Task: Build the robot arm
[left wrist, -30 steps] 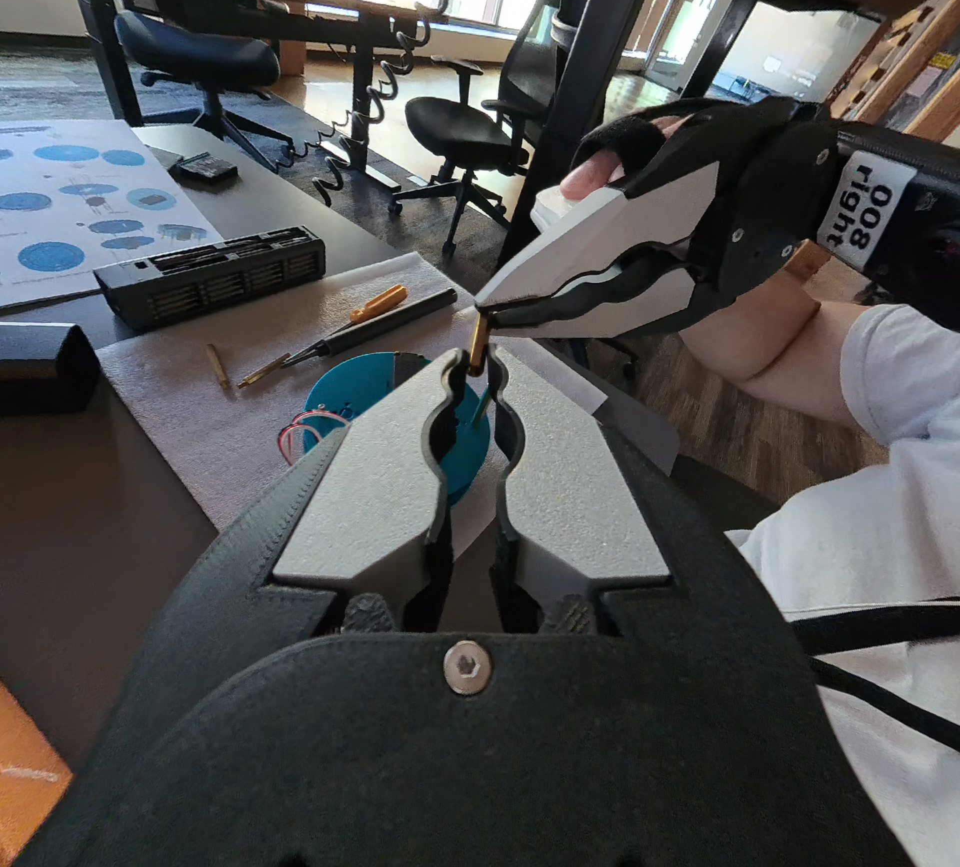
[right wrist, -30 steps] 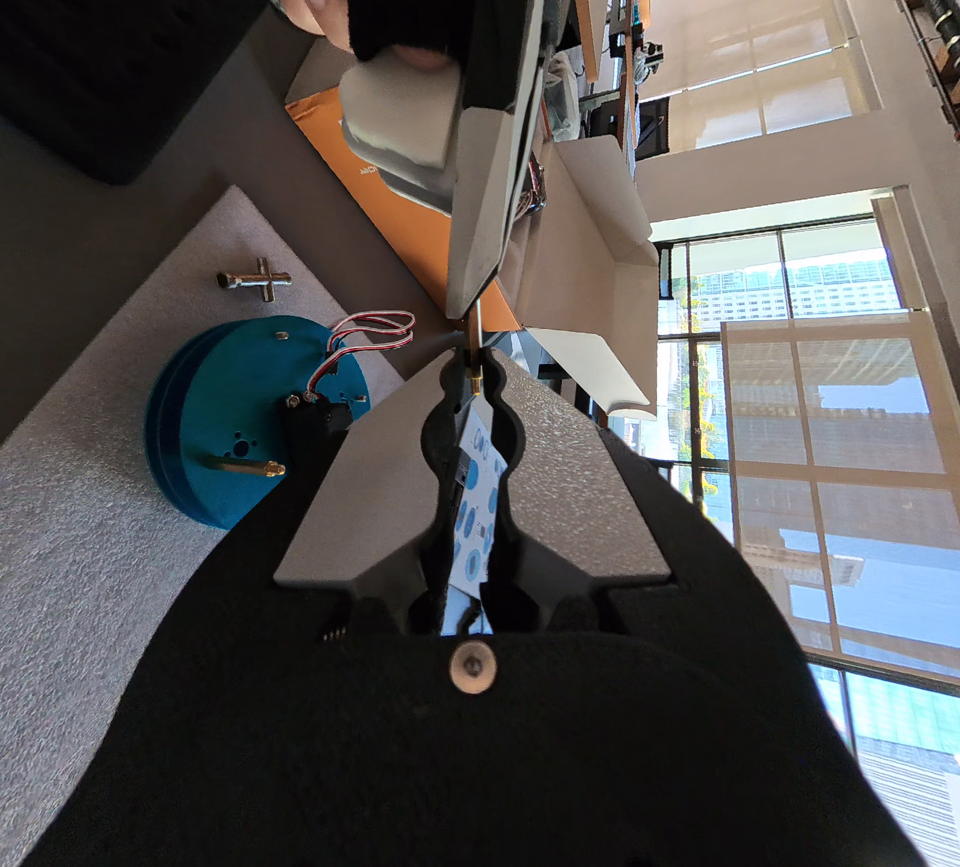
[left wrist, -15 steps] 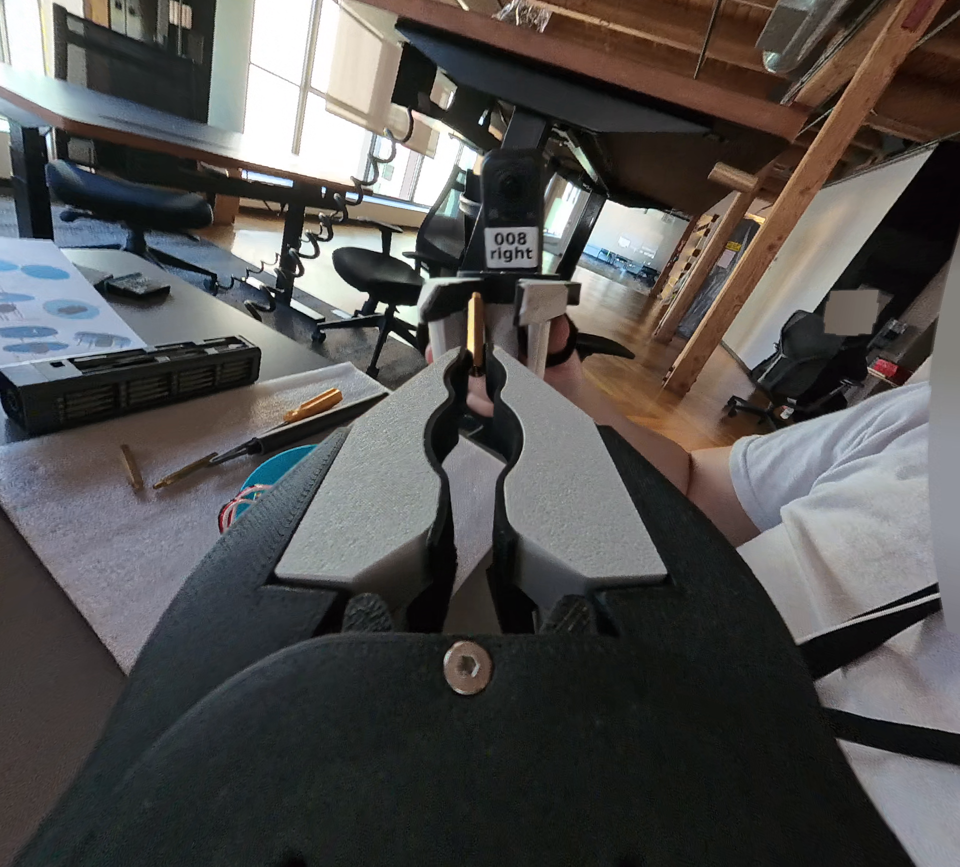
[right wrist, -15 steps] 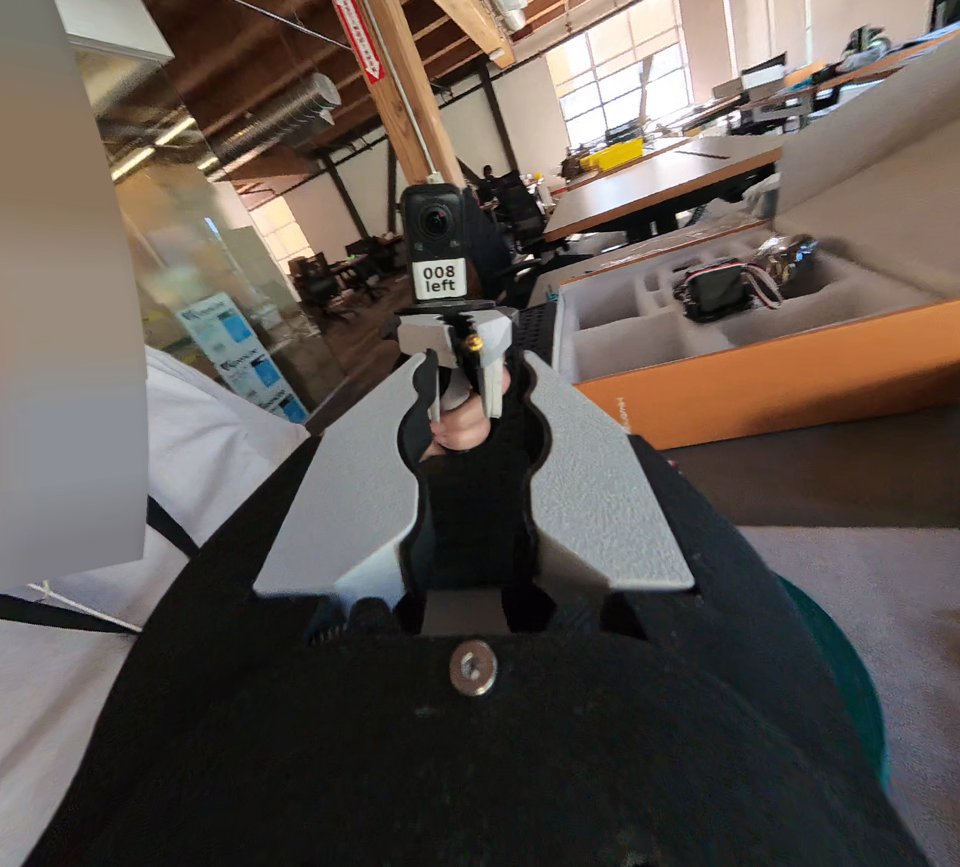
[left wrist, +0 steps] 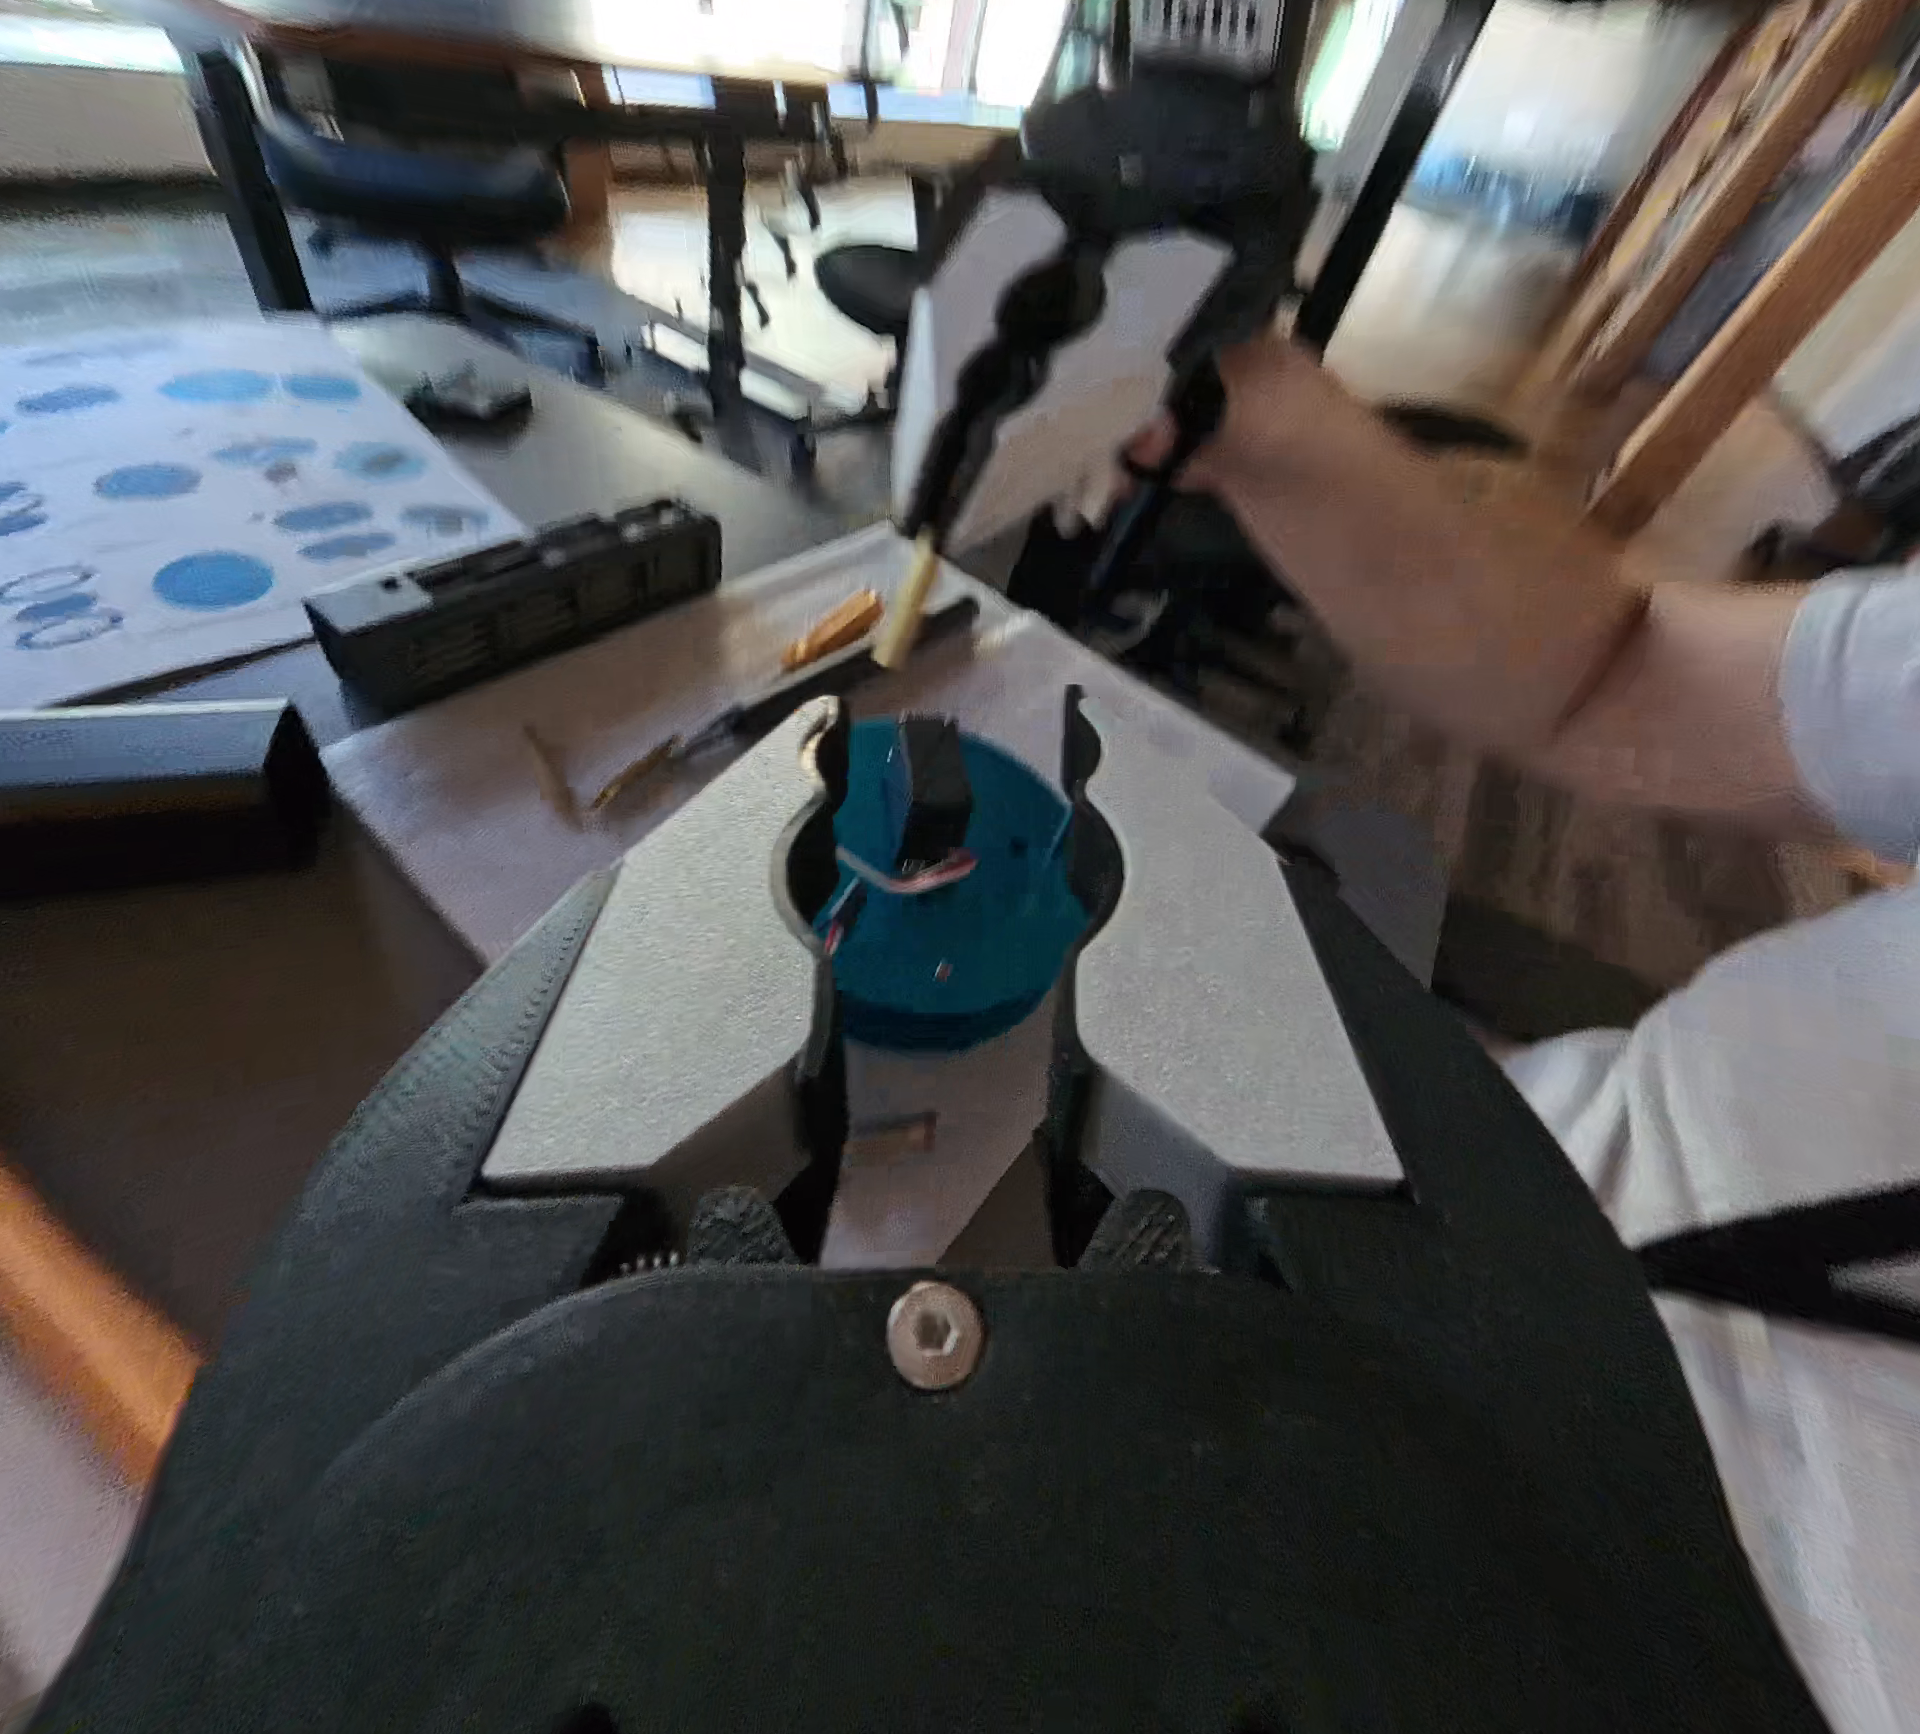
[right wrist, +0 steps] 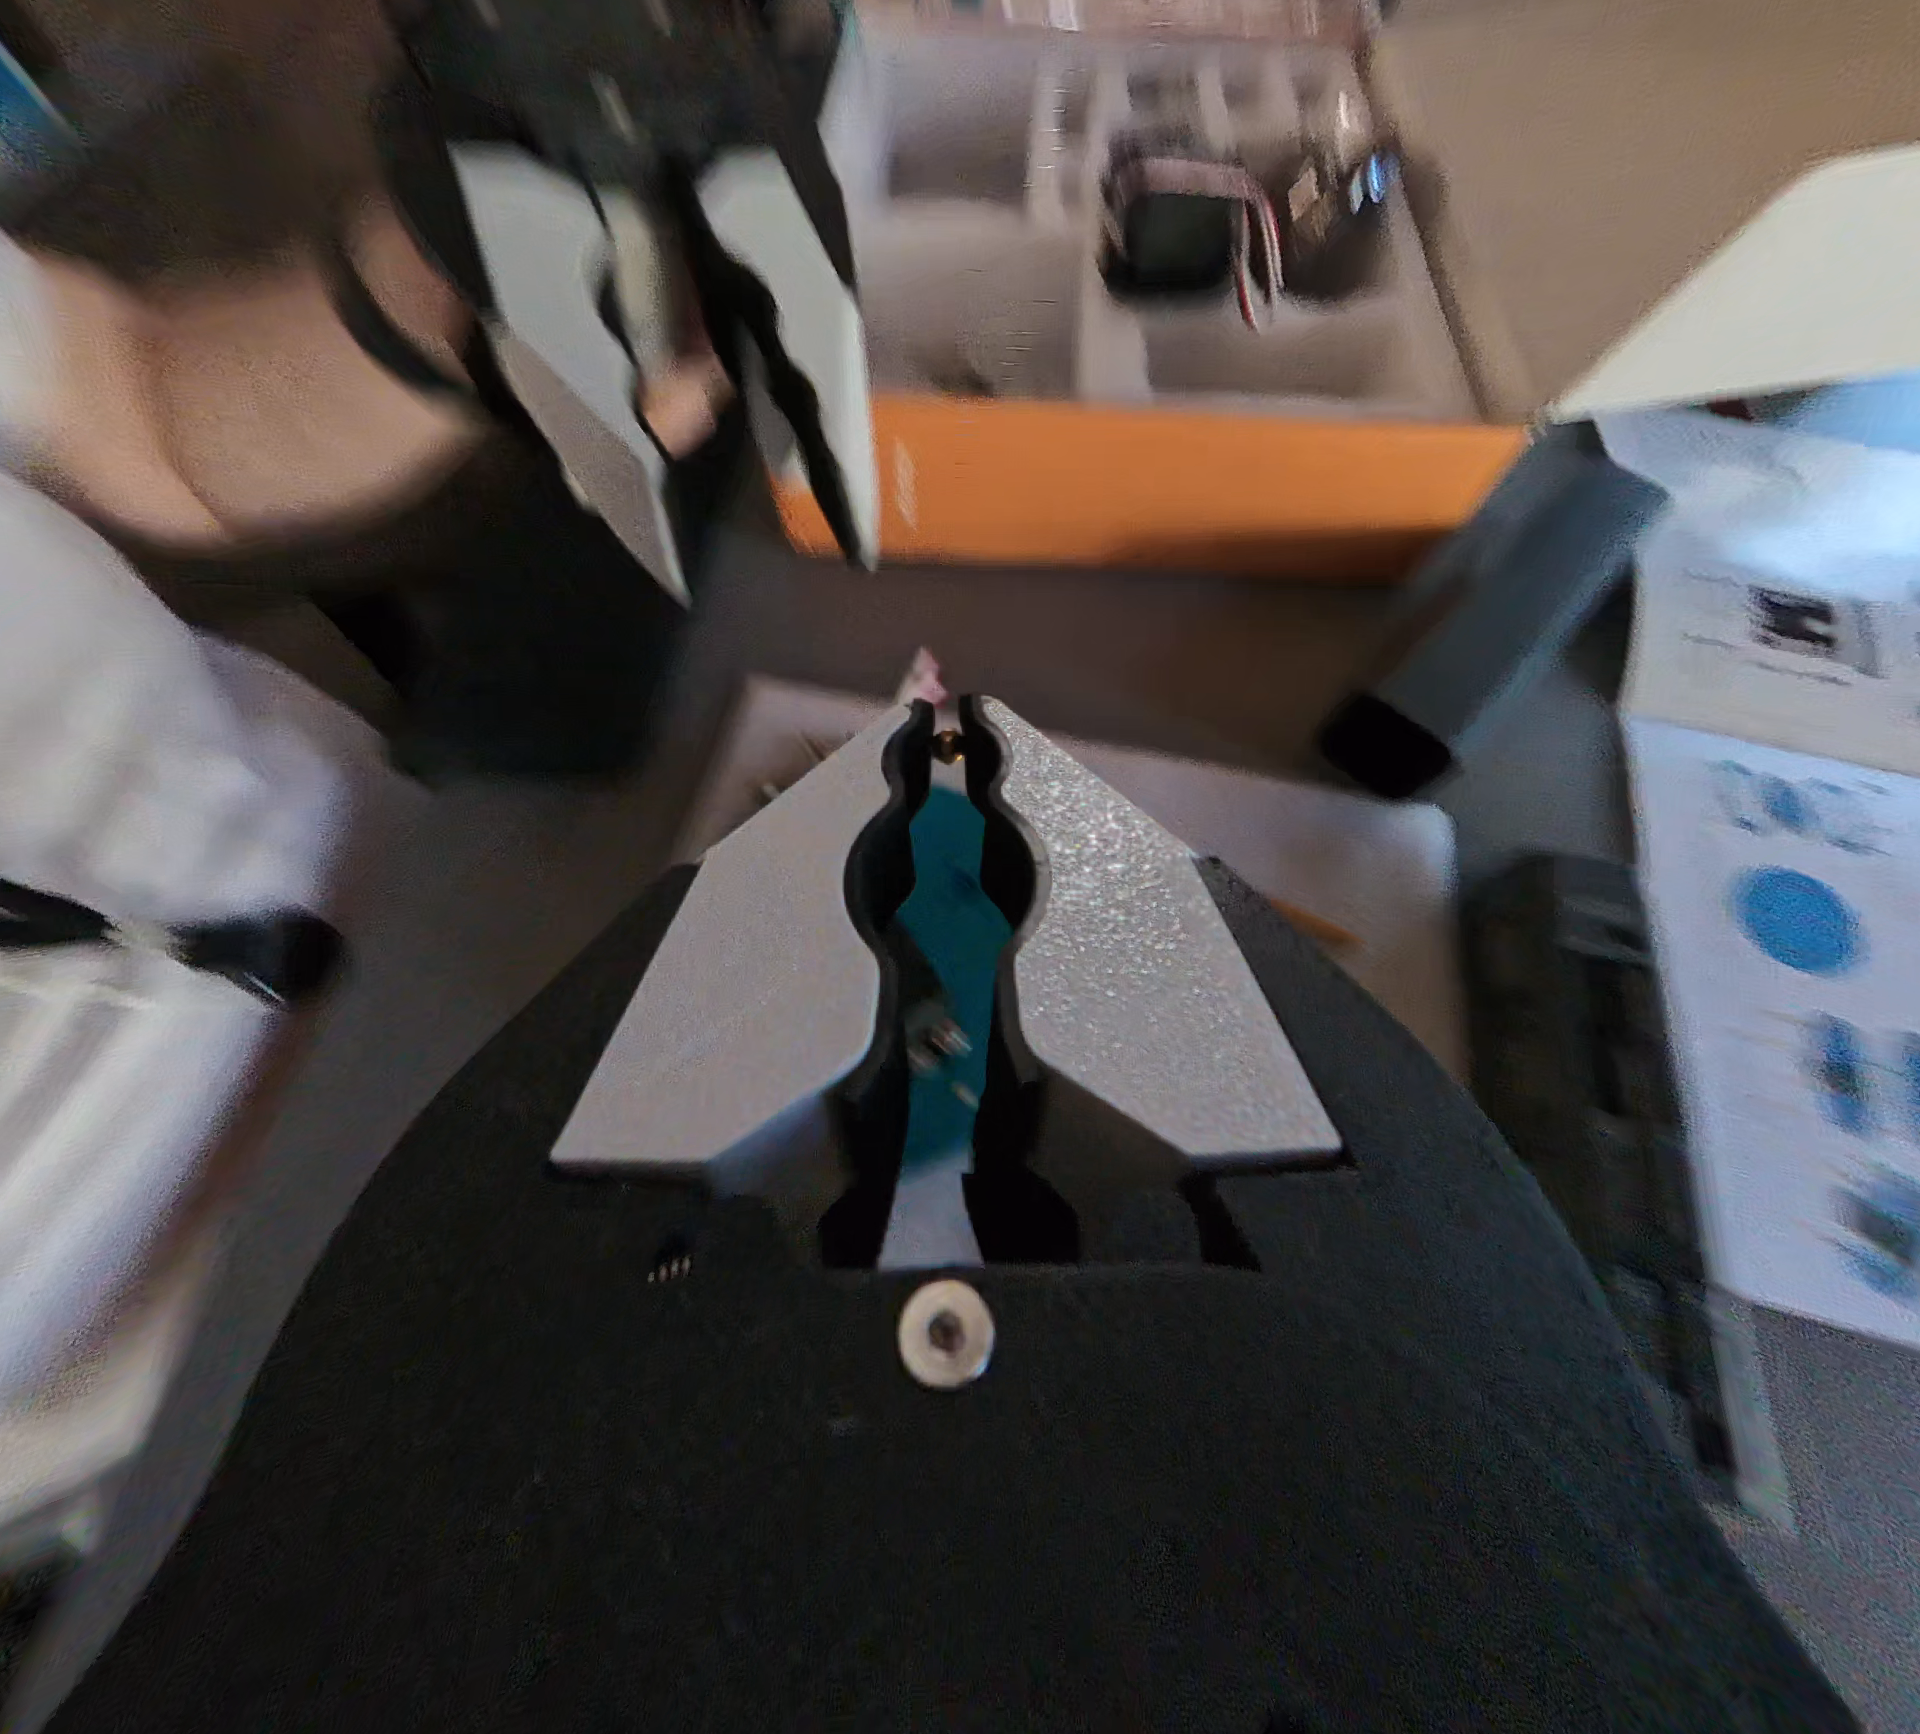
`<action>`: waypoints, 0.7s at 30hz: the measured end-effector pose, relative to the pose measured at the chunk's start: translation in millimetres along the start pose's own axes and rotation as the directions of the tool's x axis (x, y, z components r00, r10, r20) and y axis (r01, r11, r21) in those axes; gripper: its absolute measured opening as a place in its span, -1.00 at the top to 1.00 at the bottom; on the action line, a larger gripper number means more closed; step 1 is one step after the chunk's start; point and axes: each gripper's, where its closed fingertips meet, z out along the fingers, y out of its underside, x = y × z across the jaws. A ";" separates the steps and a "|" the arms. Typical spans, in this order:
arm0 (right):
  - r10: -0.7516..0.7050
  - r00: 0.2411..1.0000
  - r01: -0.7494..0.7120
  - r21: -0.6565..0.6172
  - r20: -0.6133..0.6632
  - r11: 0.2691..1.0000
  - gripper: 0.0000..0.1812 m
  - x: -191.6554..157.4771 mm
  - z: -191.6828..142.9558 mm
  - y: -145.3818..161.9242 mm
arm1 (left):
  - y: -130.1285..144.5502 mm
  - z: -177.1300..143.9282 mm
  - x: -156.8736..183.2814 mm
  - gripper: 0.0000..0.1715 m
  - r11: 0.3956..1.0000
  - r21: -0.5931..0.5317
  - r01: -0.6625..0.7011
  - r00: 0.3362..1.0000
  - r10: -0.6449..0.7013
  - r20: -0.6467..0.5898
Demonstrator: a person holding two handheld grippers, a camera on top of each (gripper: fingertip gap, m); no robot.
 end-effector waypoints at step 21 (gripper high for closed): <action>-0.146 0.965 0.236 -0.475 0.220 0.848 0.95 11.3 46.9 55.6 | 35.0 -3.6 -54.1 0.63 0.914 -0.393 -0.103 0.990 0.134 0.052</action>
